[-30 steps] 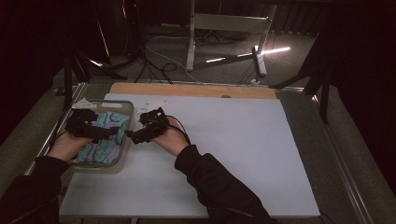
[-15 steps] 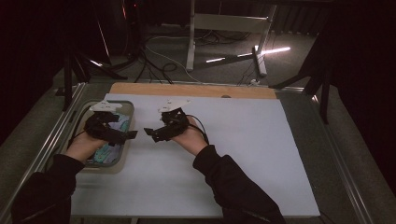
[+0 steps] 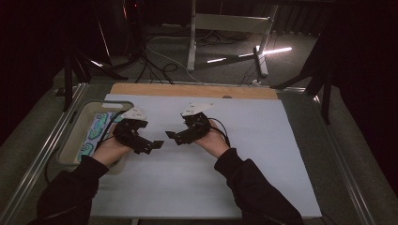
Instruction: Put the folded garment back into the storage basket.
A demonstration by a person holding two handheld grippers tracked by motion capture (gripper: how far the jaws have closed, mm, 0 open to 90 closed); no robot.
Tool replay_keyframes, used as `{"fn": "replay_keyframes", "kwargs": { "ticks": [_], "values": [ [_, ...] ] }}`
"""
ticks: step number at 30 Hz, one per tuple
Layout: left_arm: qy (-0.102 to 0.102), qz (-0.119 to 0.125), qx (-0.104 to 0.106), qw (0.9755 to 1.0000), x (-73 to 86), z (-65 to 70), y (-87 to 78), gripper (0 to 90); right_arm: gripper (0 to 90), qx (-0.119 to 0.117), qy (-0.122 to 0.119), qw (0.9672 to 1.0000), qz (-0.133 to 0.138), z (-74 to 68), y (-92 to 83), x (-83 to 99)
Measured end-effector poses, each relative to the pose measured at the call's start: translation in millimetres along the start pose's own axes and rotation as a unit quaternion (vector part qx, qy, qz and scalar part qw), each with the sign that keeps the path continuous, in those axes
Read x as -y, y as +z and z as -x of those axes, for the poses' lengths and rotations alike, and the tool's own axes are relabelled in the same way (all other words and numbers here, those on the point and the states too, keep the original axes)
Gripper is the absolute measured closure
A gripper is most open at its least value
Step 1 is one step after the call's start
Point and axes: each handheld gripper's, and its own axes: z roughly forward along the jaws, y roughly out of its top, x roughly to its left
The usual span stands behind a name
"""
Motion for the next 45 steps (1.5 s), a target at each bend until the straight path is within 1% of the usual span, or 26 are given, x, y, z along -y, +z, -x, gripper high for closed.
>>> {"fn": "replay_keyframes", "kwargs": {
  "ticks": [2, 4, 6, 8, 9, 15, 16, 17, 18, 19, 20, 22, 24, 26, 27, 28, 29, 32, 34, 35, 36, 38, 40, 41, 43, 45],
  "values": [
    [0.01, -0.004, 0.002, 0.9999, -0.9, 5.9, 6.2, 0.0, 9.2, -0.001, -0.003, 1.0, 0.002, 1.1, -4.3, 4.5],
    [0.012, -0.007, 0.011, 0.9998, -0.9, 11.3, 12.5, 0.0, 9.2, 0.0, 0.0, 1.0, 0.002, 2.0, -8.2, 9.7],
    [0.018, -0.008, 0.019, 0.9996, -0.7, 17.6, 17.6, 0.0, 9.2, -0.002, 0.001, 1.0, 0.002, 2.9, -11.2, 15.8],
    [0.026, -0.01, 0.021, 0.9994, -0.7, 23.6, 21.8, 0.0, 9.2, -0.003, -0.001, 1.0, -0.003, 2.9, -14.2, 22.4],
    [0.028, -0.012, 0.025, 0.9992, -0.8, 26.0, 23.2, 0.0, 9.2, -0.005, -0.003, 1.0, -0.004, 2.9, -15.6, 26.2],
    [0.048, -0.014, 0.04, 0.998, 3.2, 44.8, 35.1, 0.0, 9.2, -0.012, -0.002, 0.9998, -0.017, 1.6, -21.9, 48.9],
    [0.048, -0.014, 0.04, 0.998, 3.2, 44.8, 35.1, 0.0, 9.2, -0.012, -0.002, 0.9998, -0.017, 1.6, -21.9, 48.9],
    [0.057, -0.015, 0.055, 0.9968, 6.9, 53.6, 41.2, 0.0, 9.2, -0.015, -0.002, 0.9996, -0.022, -0.3, -24.5, 60.4],
    [0.057, -0.015, 0.055, 0.9968, 6.9, 53.6, 41.2, 0.0, 9.2, -0.015, -0.002, 0.9996, -0.022, -0.3, -24.5, 60.4],
    [0.065, -0.02, 0.058, 0.996, 9.7, 58.8, 45.6, 0.0, 9.2, -0.019, -0.003, 0.9994, -0.028, -2.1, -26.4, 68.0],
    [0.069, -0.022, 0.057, 0.9957, 11.1, 61.1, 47.6, 0.0, 9.2, -0.018, -0.006, 0.9993, -0.031, -3.2, -27.3, 72.1],
    [0.073, -0.023, 0.063, 0.9951, 14.2, 64.3, 51.4, 0.0, 9.2, -0.022, -0.005, 0.9992, -0.032, -4.8, -29.4, 80.3],
    [0.072, -0.025, 0.066, 0.9949, 17.7, 67.1, 55.5, 0.0, 9.2, -0.025, -0.004, 0.999, -0.037, -6.0, -31.4, 87.8],
    [0.08, -0.027, 0.071, 0.9939, 21.4, 69.6, 58.6, 0.0, 9.2, -0.026, -0.002, 0.9988, -0.042, -7.4, -33.9, 94.1],
    [0.082, -0.024, 0.075, 0.9936, 23.5, 70.8, 60.0, 0.0, 9.2, -0.026, -0.003, 0.9987, -0.045, -8.3, -35.3, 97.1],
    [0.095, -0.017, 0.075, 0.9926, 26.1, 72.2, 61.3, 0.0, 9.2, -0.03, -0.004, 0.9985, -0.045, -8.7, -36.8, 99.9],
    [0.103, -0.013, 0.073, 0.9919, 28.5, 74.3, 63.0, 0.0, 9.2, -0.032, -0.005, 0.9984, -0.045, -9.4, -38.3, 102.8],
    [0.108, -0.022, 0.087, 0.9901, 34.7, 79.4, 67.6, 0.0, 9.2, -0.034, -0.002, 0.9984, -0.045, -11.0, -44.2, 112.0],
    [0.109, -0.03, 0.091, 0.9894, 39.3, 80.8, 70.7, 0.0, 9.2, -0.035, -0.002, 0.9984, -0.045, -12.1, -47.9, 118.5],
    [0.109, -0.03, 0.091, 0.9894, 39.3, 80.8, 70.7, 0.0, 9.2, -0.035, -0.001, 0.9982, -0.048, -13.2, -49.9, 121.7],
    [0.102, -0.036, 0.097, 0.9894, 43.6, 80.0, 72.7, 0.0, 9.2, -0.034, -0.004, 0.9981, -0.051, -13.6, -52.2, 125.0],
    [0.101, -0.036, 0.099, 0.9893, 48.1, 79.8, 73.0, 0.0, 9.2, -0.037, -0.004, 0.9978, -0.055, -15.4, -57.0, 131.8],
    [0.101, -0.036, 0.099, 0.9893, 48.1, 79.8, 73.0, 0.0, 9.2, -0.035, -0.005, 0.9977, -0.057, -16.3, -59.5, 135.1],
    [0.095, -0.038, 0.1, 0.9897, 53.8, 79.5, 73.6, 0.0, 9.2, -0.033, -0.008, 0.9975, -0.062, -17.4, -64.2, 140.9],
    [0.098, -0.041, 0.101, 0.9893, 58.0, 79.9, 74.3, 0.0, 9.2, -0.03, -0.006, 0.9975, -0.064, -19.0, -69.8, 147.5],
    [0.097, -0.042, 0.105, 0.9888, 62.4, 81.0, 74.9, 0.0, 9.2, -0.029, -0.004, 0.9974, -0.066, -19.9, -75.9, 153.6]
  ]
}}
